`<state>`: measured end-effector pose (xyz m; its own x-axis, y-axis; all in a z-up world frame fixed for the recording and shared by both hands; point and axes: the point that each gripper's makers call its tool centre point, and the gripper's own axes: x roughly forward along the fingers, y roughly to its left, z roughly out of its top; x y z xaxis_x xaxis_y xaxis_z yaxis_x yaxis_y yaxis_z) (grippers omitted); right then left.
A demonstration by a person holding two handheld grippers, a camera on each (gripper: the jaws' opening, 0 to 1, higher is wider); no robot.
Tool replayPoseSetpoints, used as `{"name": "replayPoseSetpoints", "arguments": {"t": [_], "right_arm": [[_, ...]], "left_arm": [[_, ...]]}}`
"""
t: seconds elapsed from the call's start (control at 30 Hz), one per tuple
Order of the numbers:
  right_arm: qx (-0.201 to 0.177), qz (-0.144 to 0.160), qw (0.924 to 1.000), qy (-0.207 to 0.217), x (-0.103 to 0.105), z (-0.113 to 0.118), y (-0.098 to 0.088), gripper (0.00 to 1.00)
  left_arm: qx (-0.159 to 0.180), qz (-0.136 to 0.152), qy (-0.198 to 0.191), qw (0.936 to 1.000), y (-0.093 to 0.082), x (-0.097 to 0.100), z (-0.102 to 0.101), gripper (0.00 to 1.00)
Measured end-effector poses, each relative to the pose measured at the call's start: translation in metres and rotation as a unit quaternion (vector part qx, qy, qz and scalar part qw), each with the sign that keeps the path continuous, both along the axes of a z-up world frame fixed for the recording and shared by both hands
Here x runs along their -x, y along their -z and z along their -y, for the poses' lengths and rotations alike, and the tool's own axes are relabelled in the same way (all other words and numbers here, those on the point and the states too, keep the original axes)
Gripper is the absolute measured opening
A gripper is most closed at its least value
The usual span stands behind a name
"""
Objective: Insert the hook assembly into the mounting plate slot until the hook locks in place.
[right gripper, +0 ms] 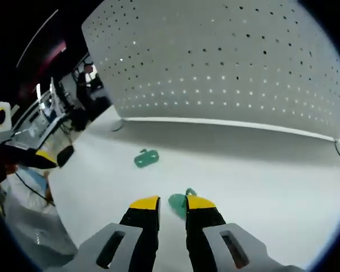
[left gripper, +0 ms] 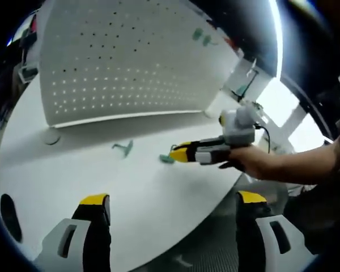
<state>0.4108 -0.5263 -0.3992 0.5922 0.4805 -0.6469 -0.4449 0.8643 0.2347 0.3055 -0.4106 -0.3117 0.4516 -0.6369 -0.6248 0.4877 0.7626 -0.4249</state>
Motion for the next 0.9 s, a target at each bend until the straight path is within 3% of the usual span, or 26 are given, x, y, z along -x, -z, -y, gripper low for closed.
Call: {"name": "replayPoseSetpoints", "arguments": {"t": [0.63, 0.9], "right_arm": [[-0.007, -0.013, 0.9989, 0.045, -0.024, -0.003, 0.006, 0.12], [-0.003, -0.02, 0.9987, 0.047, -0.032, -0.003, 0.009, 0.04]], "left_arm": [[-0.001, -0.004, 0.002, 1.0, 0.001, 0.001, -0.002, 0.92], [-0.001, -0.005, 0.0, 1.0, 0.002, 0.002, -0.003, 0.92]]}}
